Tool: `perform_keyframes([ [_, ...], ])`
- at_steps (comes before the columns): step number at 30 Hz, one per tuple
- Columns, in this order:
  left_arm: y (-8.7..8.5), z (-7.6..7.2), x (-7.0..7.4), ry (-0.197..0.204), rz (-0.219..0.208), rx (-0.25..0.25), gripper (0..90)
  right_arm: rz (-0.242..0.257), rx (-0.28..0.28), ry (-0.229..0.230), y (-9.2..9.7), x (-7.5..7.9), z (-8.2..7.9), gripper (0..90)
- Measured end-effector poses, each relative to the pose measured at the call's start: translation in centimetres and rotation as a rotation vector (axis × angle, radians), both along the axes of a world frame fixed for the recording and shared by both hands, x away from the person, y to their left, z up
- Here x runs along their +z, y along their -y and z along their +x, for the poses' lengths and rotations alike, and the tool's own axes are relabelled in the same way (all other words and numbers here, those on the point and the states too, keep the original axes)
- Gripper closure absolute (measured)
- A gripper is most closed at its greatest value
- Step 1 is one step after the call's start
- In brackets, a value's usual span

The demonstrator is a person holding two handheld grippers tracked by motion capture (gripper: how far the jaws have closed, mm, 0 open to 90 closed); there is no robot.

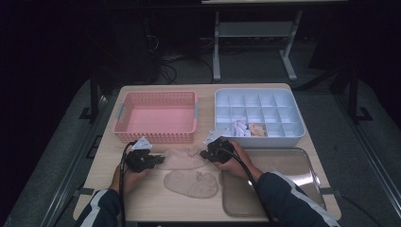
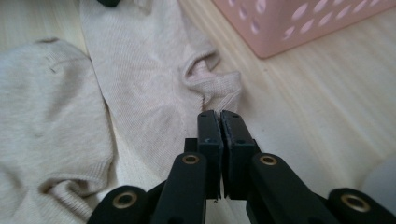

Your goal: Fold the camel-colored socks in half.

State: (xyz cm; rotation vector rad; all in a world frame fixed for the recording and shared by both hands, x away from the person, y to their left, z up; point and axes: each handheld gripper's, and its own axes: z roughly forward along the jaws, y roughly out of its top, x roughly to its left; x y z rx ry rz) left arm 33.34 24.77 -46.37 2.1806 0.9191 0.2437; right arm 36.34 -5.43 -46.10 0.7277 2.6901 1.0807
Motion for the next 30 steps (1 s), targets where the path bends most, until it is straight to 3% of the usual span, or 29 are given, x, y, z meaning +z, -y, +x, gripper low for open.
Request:
perform_keyframes([
  [3,-0.2,-0.2,0.7,0.019,-0.043,0.004,86.9,0.021,0.003,0.028,0.5,0.8,-0.2,87.0],
  [10,-0.8,-1.2,3.7,0.042,-0.161,-0.014,86.9,0.082,0.006,0.04,1.8,3.7,-1.4,87.1],
  [13,-0.7,-1.9,4.5,0.03,-0.187,-0.044,86.9,0.134,0.006,0.016,2.8,5.4,-2.7,87.2],
  [17,-0.5,-2.9,4.5,-0.008,-0.179,-0.073,86.9,0.127,0.034,-0.027,3.4,5.8,-5.1,88.0],
  [18,-0.4,-3.1,4.4,-0.012,-0.156,-0.084,86.9,0.126,0.036,-0.04,3.5,5.7,-5.6,88.0],
  [20,-0.1,-3.5,3.9,-0.043,-0.166,-0.089,86.8,0.113,0.055,-0.062,3.5,5.2,-6.6,88.1],
  [22,0.3,-3.9,3.4,-0.062,-0.133,-0.1,86.6,0.085,0.061,-0.093,3.4,4.4,-7.5,88.1],
  [26,1.3,-4.0,2.1,-0.095,-0.077,-0.129,84.9,0.033,0.072,-0.126,3.5,2.9,-8.2,88.2],
  [28,1.6,-3.9,1.5,-0.111,-0.051,-0.127,83.9,0.038,0.067,-0.158,3.6,2.5,-8.3,88.1],
  [30,1.7,-3.7,1.0,-0.125,-0.036,-0.139,81.2,0.01,0.055,-0.153,3.6,1.8,-8.5,88.0],
])
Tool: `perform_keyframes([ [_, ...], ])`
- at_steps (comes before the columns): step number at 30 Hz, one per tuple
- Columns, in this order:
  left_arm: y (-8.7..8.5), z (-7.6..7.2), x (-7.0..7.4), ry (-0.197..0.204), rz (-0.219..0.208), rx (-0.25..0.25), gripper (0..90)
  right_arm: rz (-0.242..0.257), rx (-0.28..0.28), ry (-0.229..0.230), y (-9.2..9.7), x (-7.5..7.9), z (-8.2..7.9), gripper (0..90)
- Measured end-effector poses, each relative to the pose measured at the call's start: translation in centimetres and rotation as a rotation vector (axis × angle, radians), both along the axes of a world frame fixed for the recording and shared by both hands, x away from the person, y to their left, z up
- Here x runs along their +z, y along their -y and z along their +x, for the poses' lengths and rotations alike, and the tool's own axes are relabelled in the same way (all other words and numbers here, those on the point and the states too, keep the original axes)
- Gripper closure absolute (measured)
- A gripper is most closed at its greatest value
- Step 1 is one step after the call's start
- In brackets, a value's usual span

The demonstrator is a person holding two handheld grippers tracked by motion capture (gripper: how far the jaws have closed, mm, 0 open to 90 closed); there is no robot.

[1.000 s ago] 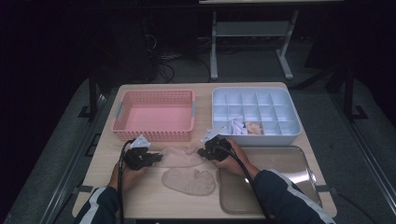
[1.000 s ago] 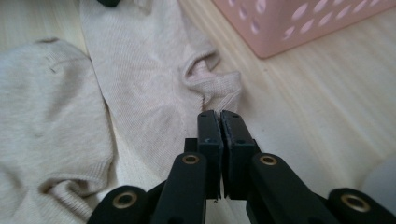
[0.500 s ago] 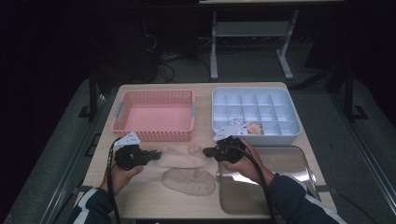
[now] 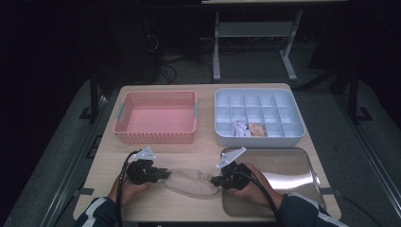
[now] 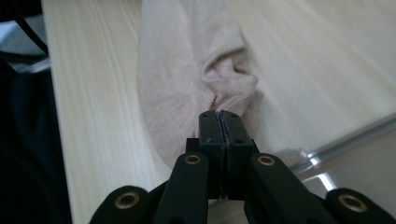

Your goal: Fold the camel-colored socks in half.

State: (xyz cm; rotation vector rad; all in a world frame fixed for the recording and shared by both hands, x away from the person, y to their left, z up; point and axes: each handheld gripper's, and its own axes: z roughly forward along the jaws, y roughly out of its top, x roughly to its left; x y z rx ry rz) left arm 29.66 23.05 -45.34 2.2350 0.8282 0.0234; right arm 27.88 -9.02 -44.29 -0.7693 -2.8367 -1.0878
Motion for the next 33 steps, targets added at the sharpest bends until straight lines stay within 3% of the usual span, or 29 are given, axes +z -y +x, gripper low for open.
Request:
perform_keyframes([
  [2,0.3,-0.1,-0.2,0.02,0.046,0.007,78.7,-0.029,0.009,0.008,0.0,-0.5,-0.1,87.7],
  [4,0.2,0.0,-0.3,0.029,0.063,0.029,69.3,-0.031,0.014,0.017,0.1,-0.5,0.0,87.3],
  [5,0.2,0.0,-0.4,0.023,0.049,0.033,68.9,-0.028,0.01,0.017,0.1,-0.5,0.1,86.8],
  [8,0.0,-0.1,-0.3,0.045,0.061,0.059,63.2,-0.046,0.014,0.032,0.0,-0.8,0.1,84.0],
  [9,-0.1,-0.1,-0.1,0.055,0.051,0.064,56.3,-0.057,0.013,0.044,-0.1,-0.9,0.1,81.7],
  [12,-0.5,-0.4,0.5,0.076,0.009,0.103,47.0,-0.049,-0.009,0.058,0.0,-0.5,0.0,75.5],
  [15,-0.4,-0.6,0.6,0.088,-0.013,0.139,38.9,-0.051,-0.022,0.117,0.2,0.1,0.0,68.1],
  [18,0.1,-0.8,0.5,0.095,-0.001,0.128,33.8,-0.019,-0.017,0.154,0.1,0.7,-0.1,69.5],
  [20,0.4,-0.9,0.3,0.079,-0.033,0.14,31.8,0.011,0.009,0.172,-0.2,1.0,-0.3,72.5],
  [22,0.9,-1.0,0.1,0.091,0.012,0.125,30.7,0.013,0.037,0.185,-0.6,1.0,-0.6,75.6],
  [25,1.4,-1.2,-0.2,0.082,0.038,0.113,32.1,0.008,0.098,0.2,-1.5,0.4,-0.8,80.2],
  [27,1.5,-1.3,-0.4,0.077,0.038,0.118,33.0,0.007,0.109,0.17,-1.8,-0.1,-0.8,81.4],
  [29,1.8,-1.4,-0.8,0.084,0.101,0.125,33.1,-0.009,0.126,0.162,-2.1,-0.6,-0.9,81.5],
  [33,2.1,-1.8,-0.8,0.116,0.133,0.127,32.7,-0.044,0.153,0.154,-1.9,-1.7,-0.5,80.9],
])
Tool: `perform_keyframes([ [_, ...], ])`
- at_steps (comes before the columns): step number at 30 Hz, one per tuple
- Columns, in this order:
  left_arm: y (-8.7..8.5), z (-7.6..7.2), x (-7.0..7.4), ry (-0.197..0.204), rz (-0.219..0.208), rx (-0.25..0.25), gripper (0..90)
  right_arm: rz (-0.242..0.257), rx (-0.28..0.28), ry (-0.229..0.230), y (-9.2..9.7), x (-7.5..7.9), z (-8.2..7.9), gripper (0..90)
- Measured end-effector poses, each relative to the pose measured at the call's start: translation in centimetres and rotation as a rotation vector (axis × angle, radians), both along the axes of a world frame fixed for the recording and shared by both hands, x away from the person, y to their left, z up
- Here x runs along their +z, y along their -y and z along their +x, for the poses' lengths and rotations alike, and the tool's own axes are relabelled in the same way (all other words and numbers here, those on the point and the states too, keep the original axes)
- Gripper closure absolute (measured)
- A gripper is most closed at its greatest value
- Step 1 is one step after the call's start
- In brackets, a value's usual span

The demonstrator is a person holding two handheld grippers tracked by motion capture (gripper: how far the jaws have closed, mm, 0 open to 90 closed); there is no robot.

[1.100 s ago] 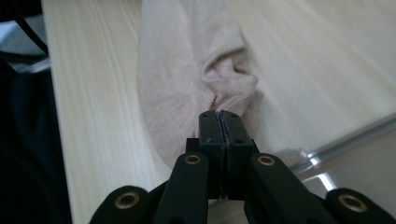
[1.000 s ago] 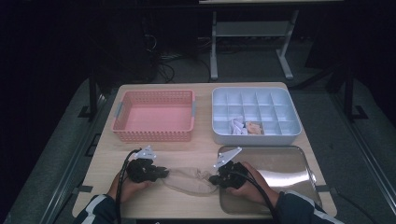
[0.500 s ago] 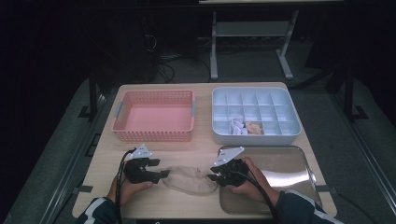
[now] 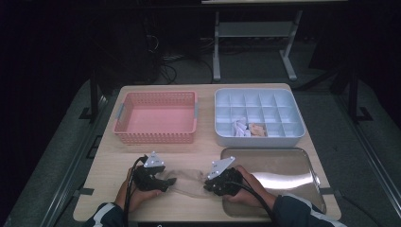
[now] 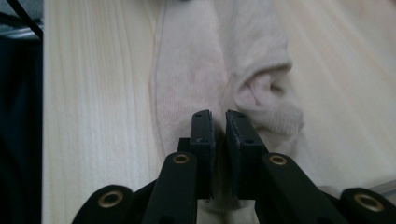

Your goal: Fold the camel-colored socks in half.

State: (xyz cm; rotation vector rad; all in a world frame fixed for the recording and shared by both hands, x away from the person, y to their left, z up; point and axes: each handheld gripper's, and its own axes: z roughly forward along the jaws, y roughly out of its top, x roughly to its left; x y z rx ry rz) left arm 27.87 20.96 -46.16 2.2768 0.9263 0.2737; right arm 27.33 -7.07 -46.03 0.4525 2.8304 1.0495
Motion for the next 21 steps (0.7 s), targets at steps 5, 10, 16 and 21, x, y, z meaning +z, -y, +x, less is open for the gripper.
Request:
perform_keyframes([
  [5,-0.2,-0.1,0.0,0.003,-0.002,0.002,32.9,-0.006,0.001,0.013,0.0,0.0,-0.1,80.9],
  [10,-0.4,-0.1,0.1,-0.008,-0.003,0.013,33.3,-0.015,-0.012,0.023,-0.2,0.1,-0.1,80.9],
  [16,-0.7,-0.2,0.1,-0.027,-0.066,0.054,27.5,-0.015,-0.018,0.032,-0.4,0.2,0.4,79.0],
  [21,-0.3,-0.1,-0.2,-0.02,-0.064,0.057,26.0,0.06,-0.024,0.054,-0.7,1.7,0.4,80.9],
])
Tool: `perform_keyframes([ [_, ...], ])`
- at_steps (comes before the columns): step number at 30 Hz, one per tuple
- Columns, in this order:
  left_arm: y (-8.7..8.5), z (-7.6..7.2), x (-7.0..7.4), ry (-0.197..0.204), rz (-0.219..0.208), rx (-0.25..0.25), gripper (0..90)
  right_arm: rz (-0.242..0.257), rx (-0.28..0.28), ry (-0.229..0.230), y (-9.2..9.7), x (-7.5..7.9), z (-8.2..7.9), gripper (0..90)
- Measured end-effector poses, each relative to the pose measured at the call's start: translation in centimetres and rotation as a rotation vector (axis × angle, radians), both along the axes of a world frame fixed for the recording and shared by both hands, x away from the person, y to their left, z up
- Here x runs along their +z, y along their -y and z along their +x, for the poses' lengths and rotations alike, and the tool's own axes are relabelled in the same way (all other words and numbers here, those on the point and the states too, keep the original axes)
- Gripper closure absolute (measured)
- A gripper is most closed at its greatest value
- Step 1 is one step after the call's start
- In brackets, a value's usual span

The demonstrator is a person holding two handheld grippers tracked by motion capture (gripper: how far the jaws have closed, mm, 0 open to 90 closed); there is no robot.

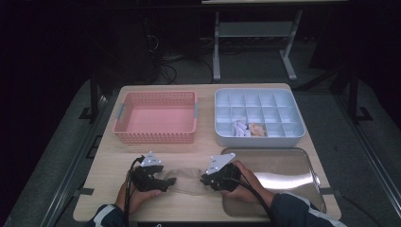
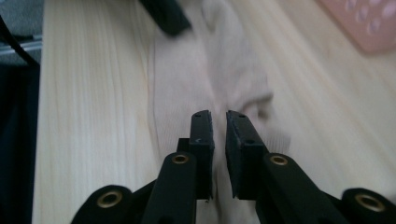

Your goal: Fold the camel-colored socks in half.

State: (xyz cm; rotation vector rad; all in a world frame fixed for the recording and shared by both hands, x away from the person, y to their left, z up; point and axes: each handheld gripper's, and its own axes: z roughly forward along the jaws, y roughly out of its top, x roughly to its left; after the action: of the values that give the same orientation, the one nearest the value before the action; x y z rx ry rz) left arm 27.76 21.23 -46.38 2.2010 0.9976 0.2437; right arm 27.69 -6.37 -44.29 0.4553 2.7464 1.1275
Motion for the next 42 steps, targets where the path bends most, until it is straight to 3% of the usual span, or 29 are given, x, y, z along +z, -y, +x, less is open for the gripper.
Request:
perform_keyframes([
  [4,0.4,-0.1,0.0,0.016,0.015,0.005,25.7,0.014,0.034,0.03,-1.8,0.3,-0.1,82.1],
  [7,0.6,-0.2,0.0,0.025,0.044,-0.011,26.4,-0.009,0.057,0.049,-3.2,-0.3,0.3,82.1],
  [11,0.6,-0.3,0.1,0.024,0.04,-0.022,30.7,-0.051,0.03,0.019,-4.1,-1.8,1.1,82.3],
  [13,0.6,-0.4,0.1,0.012,0.026,-0.029,33.9,-0.038,0.025,-0.001,-4.1,-2.0,1.5,82.4],
  [16,0.4,-0.4,0.2,-0.003,-0.002,-0.043,44.5,-0.06,0.031,0.015,-4.3,-1.9,1.5,82.4],
  [20,0.2,-0.5,0.3,-0.066,-0.053,-0.092,67.1,-0.059,0.026,-0.009,-4.4,-1.9,1.6,82.4],
  [23,0.1,-0.7,0.3,-0.088,-0.075,-0.115,78.2,-0.069,0.038,0.01,-4.5,-1.9,1.8,82.4],
  [29,-0.3,-1.1,1.3,-0.07,-0.113,-0.156,81.4,-0.068,0.03,-0.011,-4.9,-1.8,2.2,82.8],
  [33,-0.3,-1.4,2.1,-0.053,-0.191,-0.182,81.7,-0.073,0.033,-0.015,-5.0,-1.8,2.5,82.8],
  [36,0.2,-1.7,2.4,-0.039,-0.221,-0.219,81.8,-0.071,0.034,-0.021,-5.2,-1.8,2.6,82.8],
  [40,0.8,-1.7,2.7,-0.024,-0.254,-0.21,81.6,-0.067,0.047,-0.012,-5.5,-1.9,2.9,82.7],
  [42,0.7,-1.5,2.8,-0.011,-0.249,-0.196,81.6,-0.056,0.04,-0.022,-5.7,-1.9,2.8,82.5],
])
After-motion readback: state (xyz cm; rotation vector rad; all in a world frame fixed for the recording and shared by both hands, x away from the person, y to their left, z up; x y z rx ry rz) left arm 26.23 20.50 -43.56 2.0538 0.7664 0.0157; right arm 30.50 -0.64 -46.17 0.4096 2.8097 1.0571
